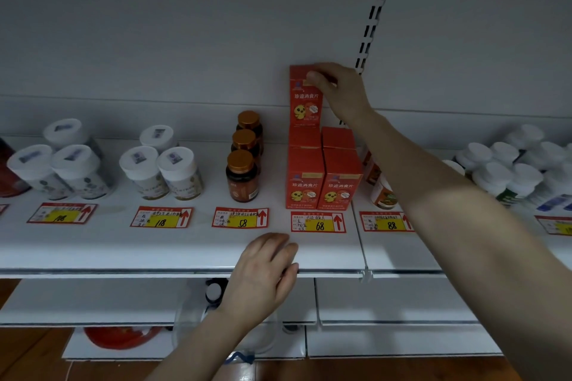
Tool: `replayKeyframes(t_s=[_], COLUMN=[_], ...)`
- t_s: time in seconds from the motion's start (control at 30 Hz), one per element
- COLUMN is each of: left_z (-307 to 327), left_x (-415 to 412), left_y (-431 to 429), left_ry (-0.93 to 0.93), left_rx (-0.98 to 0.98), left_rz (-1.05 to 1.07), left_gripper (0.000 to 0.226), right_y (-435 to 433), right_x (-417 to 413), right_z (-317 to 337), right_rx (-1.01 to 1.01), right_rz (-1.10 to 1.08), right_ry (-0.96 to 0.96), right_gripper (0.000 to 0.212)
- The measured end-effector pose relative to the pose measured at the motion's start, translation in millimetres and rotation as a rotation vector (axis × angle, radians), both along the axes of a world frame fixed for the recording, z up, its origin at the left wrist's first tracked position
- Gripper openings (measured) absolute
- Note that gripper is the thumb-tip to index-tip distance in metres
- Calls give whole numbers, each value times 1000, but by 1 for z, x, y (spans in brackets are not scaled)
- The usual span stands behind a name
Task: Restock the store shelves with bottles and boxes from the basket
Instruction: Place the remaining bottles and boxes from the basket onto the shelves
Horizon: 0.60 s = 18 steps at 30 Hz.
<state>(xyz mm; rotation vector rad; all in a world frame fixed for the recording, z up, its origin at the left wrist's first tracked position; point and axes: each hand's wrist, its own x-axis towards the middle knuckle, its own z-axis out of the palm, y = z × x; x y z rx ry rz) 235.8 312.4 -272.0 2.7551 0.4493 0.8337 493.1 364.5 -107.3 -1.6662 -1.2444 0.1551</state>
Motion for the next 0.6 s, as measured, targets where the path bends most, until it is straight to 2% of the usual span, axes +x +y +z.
replayKeyframes(t_s=[0.17,0.4,0.6], left_z=[0,0,-1], left_x=[0,1,1], left_y=[0,0,0], left_ry=[8,2,-6], left_rx=[5,20,18], left_rz=[6,10,7], left_gripper=[25,24,23], right_y=[-3,-2,2], right_x=[0,7,1], right_z=[-14,-16,-10], right_rx=[-152,-478,-599], right_rz=[13,-7,-39], right_ry=[-38,-193,-209], right_gripper=[30,29,37])
